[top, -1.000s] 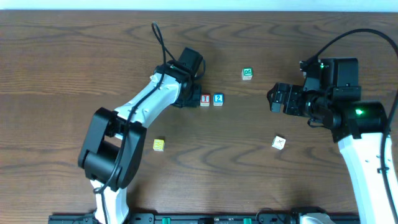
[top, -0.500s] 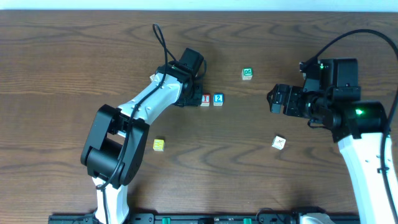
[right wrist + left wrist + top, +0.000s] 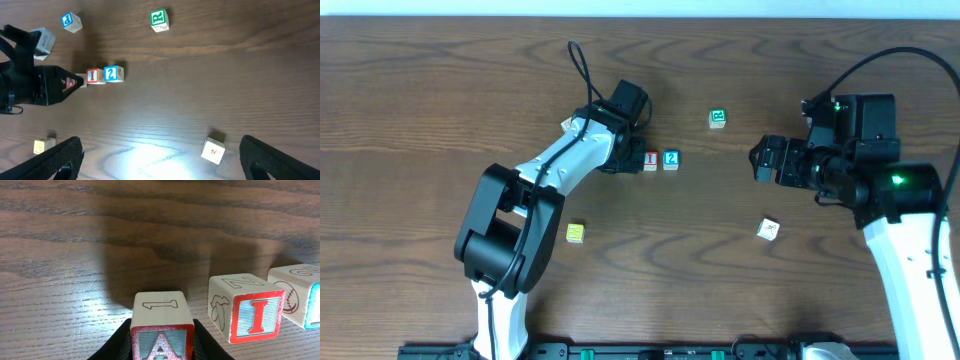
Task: Spell out Ai2
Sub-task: 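Place the red 'A' block left of the red 'I' block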
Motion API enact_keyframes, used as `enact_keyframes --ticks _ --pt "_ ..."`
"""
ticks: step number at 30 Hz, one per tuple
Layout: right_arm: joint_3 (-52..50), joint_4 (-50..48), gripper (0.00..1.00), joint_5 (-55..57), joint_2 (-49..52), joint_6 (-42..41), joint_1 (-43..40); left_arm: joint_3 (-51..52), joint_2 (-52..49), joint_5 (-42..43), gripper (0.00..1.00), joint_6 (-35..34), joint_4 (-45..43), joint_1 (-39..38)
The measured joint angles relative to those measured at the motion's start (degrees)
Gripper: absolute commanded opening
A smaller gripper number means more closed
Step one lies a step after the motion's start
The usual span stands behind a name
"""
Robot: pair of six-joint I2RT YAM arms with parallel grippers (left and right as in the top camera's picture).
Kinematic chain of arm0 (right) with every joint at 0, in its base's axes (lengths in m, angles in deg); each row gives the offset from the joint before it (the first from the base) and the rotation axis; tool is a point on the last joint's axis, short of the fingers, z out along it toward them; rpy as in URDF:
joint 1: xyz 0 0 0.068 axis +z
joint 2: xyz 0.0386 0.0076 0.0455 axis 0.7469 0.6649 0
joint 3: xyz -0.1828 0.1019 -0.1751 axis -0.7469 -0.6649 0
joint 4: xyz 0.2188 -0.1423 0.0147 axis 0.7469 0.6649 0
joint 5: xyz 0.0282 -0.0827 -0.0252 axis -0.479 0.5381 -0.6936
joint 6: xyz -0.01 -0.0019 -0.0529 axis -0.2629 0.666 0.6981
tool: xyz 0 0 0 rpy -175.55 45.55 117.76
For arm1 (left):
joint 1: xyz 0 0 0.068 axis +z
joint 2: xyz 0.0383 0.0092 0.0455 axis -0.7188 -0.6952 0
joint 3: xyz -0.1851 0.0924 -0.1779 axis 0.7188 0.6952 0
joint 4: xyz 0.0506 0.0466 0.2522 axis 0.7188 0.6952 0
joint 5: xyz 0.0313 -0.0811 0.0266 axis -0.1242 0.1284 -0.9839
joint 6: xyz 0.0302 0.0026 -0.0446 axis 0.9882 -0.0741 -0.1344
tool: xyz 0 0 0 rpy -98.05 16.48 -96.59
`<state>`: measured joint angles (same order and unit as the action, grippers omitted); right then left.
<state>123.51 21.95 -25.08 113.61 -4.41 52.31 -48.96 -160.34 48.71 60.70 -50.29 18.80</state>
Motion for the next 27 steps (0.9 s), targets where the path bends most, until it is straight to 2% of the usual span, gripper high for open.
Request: enact_keyframes --ticks 2,14,17,19,24,27 --pt "0.0 0.0 0.99 0.0 0.0 0.0 0.0 0.0 0.0 0.0 0.15 0.0 -0.2 0.0" --pt "0.0 0.2 0.99 0.0 0.0 0.0 0.0 0.0 0.0 -0.4 0.17 0.0 -1.8 0.0" --pt "0.0 0.2 0.99 0.0 0.0 0.0 0.0 0.0 0.0 -0.5 0.24 0.0 -1.7 0.0" --pt "0.0 0.2 0.99 0.0 0.0 0.0 0.0 0.0 0.0 -0.5 0.25 0.0 -1.7 0.0" --pt "0.0 0.3 0.99 0.0 0.0 0.0 0.0 0.0 0.0 -0.5 0.38 0.0 -1.7 0.0" --pt "0.0 0.3 0.99 0.0 0.0 0.0 0.0 0.0 0.0 -0.5 0.42 0.0 -1.7 0.0"
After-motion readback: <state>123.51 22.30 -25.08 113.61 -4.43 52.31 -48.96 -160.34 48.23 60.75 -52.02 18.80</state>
